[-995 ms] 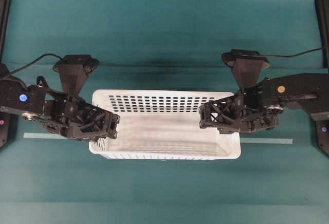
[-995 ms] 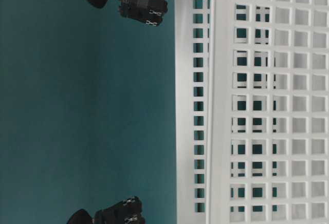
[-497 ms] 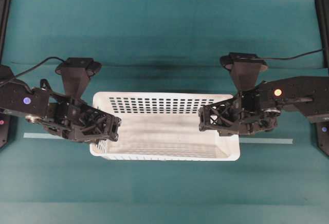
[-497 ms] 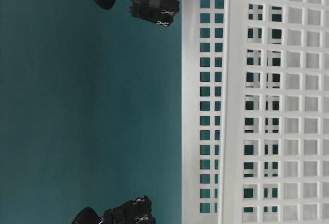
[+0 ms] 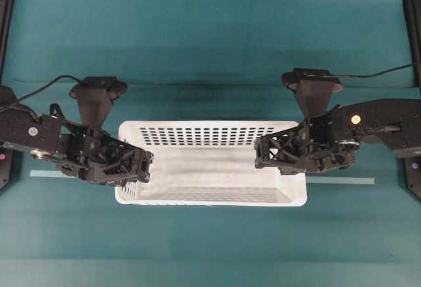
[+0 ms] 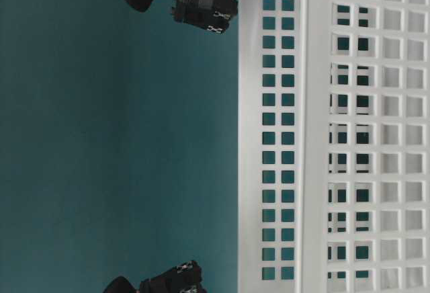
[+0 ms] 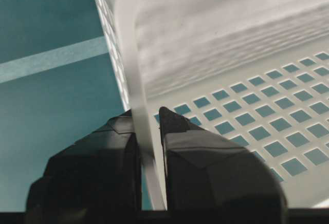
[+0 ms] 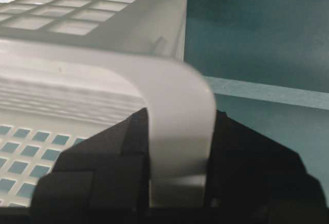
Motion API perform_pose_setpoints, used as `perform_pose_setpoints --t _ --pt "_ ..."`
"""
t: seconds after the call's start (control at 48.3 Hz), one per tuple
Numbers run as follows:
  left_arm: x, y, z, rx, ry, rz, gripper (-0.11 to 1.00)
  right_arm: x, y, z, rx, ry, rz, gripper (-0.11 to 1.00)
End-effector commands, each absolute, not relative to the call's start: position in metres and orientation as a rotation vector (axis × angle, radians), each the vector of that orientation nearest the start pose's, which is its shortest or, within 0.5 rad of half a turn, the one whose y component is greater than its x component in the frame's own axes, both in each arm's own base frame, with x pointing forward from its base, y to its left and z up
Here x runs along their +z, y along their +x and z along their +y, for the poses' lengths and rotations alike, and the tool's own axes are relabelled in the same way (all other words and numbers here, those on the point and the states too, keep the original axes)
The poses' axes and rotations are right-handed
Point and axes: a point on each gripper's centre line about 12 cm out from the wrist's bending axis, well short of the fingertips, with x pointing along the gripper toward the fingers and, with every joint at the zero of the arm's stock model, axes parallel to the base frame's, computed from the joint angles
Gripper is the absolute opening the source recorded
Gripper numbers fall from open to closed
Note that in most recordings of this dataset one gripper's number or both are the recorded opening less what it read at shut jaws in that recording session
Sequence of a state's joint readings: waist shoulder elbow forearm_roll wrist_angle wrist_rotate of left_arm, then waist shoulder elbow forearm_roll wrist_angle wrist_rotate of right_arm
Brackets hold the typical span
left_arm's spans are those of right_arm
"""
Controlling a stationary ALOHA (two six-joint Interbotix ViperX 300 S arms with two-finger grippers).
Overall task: Lift the white basket with both hands.
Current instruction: 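Lift the basket with both grippers and carry it toward the front, then lower the basket onto the table and open both grippers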
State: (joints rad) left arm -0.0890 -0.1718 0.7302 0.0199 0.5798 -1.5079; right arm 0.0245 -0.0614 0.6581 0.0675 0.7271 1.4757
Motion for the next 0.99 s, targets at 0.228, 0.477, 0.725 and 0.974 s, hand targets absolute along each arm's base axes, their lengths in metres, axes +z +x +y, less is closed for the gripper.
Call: perform_pose_setpoints --t 0.228,0.477,0.725,0.974 --pt "0.1611 0.3068 -0.0255 0.781 -1.244 0.959 0.09 0.1419 0.3179 0.0197 -0.918 1.257 1.098 0.16" --pt "0.1617 0.3071 -0.0255 0.778 -1.246 0.956 0.48 0.1390 0.3155 0.0205 -0.918 1.249 1.107 0.25" --pt "0.1585 0.3046 -0.0253 0.784 -1.241 0.964 0.84 0.1402 0.3202 0.0175 -0.897 1.262 1.069 0.84" --pt "0.1595 0.3063 -0.0255 0.770 -1.248 0.950 0.84 0.1408 0.3207 0.0131 -0.901 1.257 1.057 0.97"
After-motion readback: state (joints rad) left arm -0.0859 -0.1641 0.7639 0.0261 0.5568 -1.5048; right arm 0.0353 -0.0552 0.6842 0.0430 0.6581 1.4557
